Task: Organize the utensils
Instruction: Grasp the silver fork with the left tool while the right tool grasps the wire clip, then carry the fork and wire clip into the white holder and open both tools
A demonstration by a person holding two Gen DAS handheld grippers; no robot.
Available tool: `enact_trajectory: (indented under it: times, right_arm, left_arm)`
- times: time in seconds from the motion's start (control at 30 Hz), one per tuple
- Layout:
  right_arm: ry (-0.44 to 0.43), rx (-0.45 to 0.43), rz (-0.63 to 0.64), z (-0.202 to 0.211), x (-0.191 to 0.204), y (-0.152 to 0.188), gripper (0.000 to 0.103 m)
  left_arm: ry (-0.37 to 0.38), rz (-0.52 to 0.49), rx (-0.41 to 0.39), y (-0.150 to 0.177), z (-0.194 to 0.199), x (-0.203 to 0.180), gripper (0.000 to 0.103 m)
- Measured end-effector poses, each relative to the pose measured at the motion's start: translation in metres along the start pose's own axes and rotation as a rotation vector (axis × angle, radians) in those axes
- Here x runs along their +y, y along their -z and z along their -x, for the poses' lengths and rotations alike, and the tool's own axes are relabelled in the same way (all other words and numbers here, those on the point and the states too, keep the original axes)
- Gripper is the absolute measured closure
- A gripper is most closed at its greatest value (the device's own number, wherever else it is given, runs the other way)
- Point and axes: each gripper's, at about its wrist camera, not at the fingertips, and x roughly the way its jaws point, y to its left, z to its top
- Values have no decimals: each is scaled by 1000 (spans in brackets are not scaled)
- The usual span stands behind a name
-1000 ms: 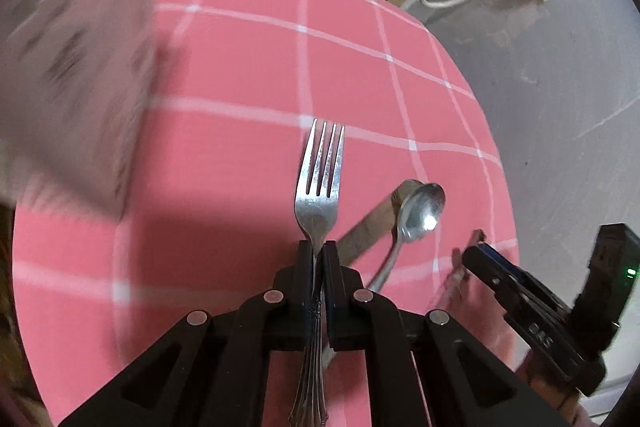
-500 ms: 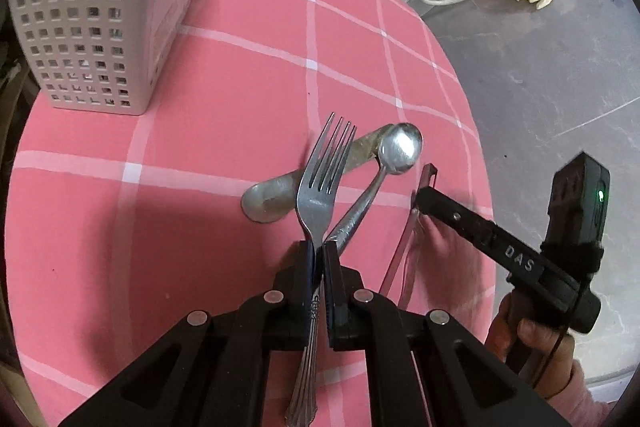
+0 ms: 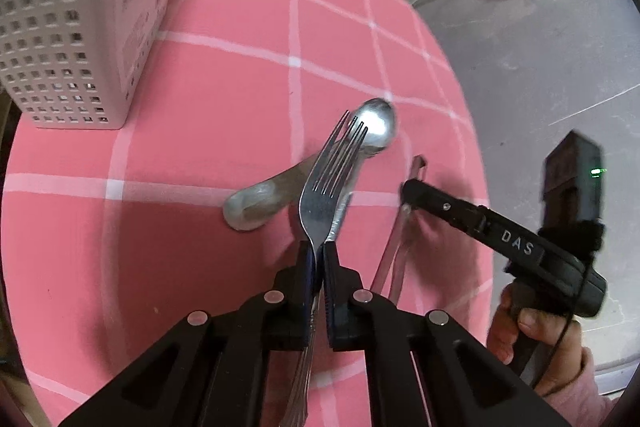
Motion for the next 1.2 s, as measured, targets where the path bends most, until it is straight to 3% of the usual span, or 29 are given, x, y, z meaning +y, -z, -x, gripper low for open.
enact_trajectory:
  times: [0.2, 0.43, 0.8, 1.2]
  right_arm:
    - [-151, -32, -76, 14, -18, 19, 90]
    - [-213, -161, 52, 51, 1, 29, 92]
    - [-261, -414, 294, 119, 70, 21, 92]
    - [-450, -656, 473, 167, 183, -31, 92]
  left_arm:
    - [51, -9, -77, 13, 20, -3, 98]
    - [71, -70, -218, 21, 54, -12, 98]
    - [110, -132, -549, 0, 135, -19, 98]
    - [69, -107, -881, -58, 217, 4, 98]
